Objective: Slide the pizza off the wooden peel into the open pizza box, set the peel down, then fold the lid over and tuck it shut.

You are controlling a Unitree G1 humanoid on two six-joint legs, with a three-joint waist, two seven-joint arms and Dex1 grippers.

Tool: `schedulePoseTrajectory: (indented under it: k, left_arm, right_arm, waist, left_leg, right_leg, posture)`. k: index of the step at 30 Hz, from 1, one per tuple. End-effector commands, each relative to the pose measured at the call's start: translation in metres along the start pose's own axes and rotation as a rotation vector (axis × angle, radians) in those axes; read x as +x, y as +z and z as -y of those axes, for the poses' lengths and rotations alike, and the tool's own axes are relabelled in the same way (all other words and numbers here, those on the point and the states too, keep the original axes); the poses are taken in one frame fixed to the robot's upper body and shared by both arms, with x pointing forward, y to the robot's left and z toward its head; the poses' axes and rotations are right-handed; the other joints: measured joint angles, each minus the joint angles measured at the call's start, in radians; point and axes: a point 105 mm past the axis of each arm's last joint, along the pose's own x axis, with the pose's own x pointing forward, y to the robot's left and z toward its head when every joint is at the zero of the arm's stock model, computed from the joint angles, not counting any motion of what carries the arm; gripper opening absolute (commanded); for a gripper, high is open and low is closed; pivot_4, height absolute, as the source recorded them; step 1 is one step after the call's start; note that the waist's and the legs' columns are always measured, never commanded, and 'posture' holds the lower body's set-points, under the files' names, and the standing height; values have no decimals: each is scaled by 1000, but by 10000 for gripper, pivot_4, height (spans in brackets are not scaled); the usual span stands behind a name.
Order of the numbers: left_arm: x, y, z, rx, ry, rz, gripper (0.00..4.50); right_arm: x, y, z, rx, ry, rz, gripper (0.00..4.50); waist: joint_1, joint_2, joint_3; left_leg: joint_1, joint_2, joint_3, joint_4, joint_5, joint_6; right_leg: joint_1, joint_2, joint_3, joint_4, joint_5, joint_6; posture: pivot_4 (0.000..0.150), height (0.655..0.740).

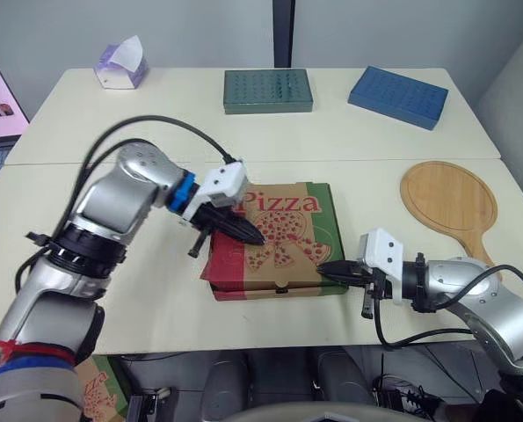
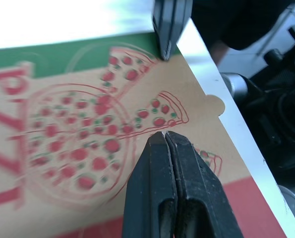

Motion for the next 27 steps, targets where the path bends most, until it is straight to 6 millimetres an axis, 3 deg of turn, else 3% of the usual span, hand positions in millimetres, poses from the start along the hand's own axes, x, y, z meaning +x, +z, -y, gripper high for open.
schedulePoseTrajectory:
  k: [1,6,10,20,27]
  left_arm:
    - [-36,0,5,1,100,-27,0]
    - [-64,-37,19,-64,168,-169,0]
    - [-56,-57,32,-99,144,-201,0]
    - [-18,-62,41,-88,80,-178,0]
    - [-6,-54,36,-54,89,-142,0]
  right_arm:
    - [-2,3,2,-37,1,9,306]
    - [-3,1,3,-45,7,7,306]
    - [-3,1,3,-48,11,7,306]
    - [-6,2,4,-46,3,6,306]
    - [-6,4,4,-46,-2,11,306]
  waist:
    - [-6,0,0]
    - [-8,1,0]
    - [-3,1,0]
    - [10,0,1]
    - [12,0,1]
  left_leg:
    - [0,0,0,0,0,0]
    - [0,0,0,-1,0,0]
    - [0,0,0,-1,0,0]
    - [0,0,1,-1,0,0]
    - [0,0,1,0,0,0]
  right_leg:
    - [0,0,0,0,0,0]
    - [0,0,0,0,0,0]
    - [0,0,0,0,0,0]
    - [0,0,0,0,0,0]
    - [0,0,0,0,0,0]
  posture:
    - [1500,7400]
    - [1500,7400]
    - [1500,7400]
    - [1500,7400]
    - [1500,7400]
